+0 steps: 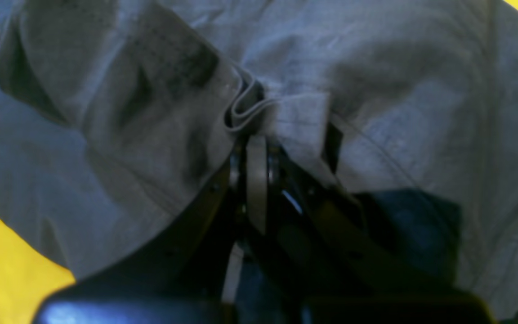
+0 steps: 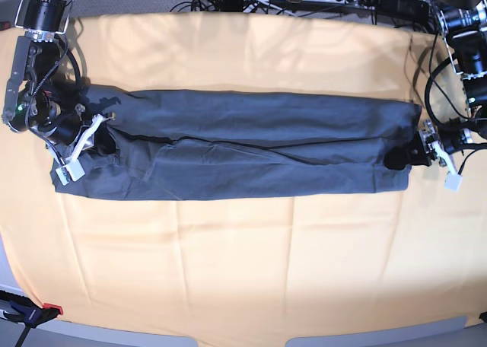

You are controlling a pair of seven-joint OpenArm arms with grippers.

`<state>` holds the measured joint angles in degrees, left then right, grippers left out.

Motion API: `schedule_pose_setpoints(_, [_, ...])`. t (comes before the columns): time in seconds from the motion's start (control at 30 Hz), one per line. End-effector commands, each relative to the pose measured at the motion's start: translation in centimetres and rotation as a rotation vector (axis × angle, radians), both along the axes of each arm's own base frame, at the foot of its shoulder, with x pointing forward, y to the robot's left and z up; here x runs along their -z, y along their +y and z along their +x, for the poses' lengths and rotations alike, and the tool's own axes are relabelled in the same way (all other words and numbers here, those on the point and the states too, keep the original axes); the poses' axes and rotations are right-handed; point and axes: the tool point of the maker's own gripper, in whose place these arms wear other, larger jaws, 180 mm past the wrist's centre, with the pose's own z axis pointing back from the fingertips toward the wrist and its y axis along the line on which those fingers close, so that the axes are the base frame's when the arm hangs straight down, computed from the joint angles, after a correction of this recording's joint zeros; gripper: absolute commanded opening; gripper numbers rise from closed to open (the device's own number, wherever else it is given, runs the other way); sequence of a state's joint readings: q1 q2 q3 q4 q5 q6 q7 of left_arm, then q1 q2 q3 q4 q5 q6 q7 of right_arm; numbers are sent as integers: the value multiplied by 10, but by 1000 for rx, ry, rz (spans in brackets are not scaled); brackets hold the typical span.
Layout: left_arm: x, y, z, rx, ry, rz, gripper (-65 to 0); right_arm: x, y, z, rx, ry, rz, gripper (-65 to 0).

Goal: Fold the T-shirt properly
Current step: 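Grasp the folded shirt's ends with both grippers and tighten the roll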

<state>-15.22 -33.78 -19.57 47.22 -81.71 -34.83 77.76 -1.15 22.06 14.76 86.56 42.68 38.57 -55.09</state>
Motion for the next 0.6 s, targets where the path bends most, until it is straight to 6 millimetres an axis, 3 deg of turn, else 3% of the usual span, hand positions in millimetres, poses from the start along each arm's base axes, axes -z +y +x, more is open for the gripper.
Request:
schedule_pose_setpoints(0.0, [9,1,-10,28,57,24,-289,-12,-5,8,5,-37,2,-650])
schedule_pose_setpoints(0.1, [13,-7,-11,37,64,15,-381,-12,-5,8,5,-37,1,-650])
schedule_pose_setpoints(0.17, [17,-15,-11,45,69,4,-480,-12,-5,8,5,-37,1,-650])
schedule_pose_setpoints(0.23, [24,-21,-13,57,84,12,-623,-12,-5,8,5,-37,1,-650])
schedule_pose_setpoints(0.27, [25,-22,-13,59,87,14,-650,-12,-5,8,5,-37,1,-650])
schedule_pose_setpoints(0.43, [18,-6,-8,27,69,40,-650,-18,0,11,1,-53,36,-646])
schedule_pose_setpoints(0.57, [4,19,-4,5,58,93,-650,-38,12,22,-4,-108,135,-406])
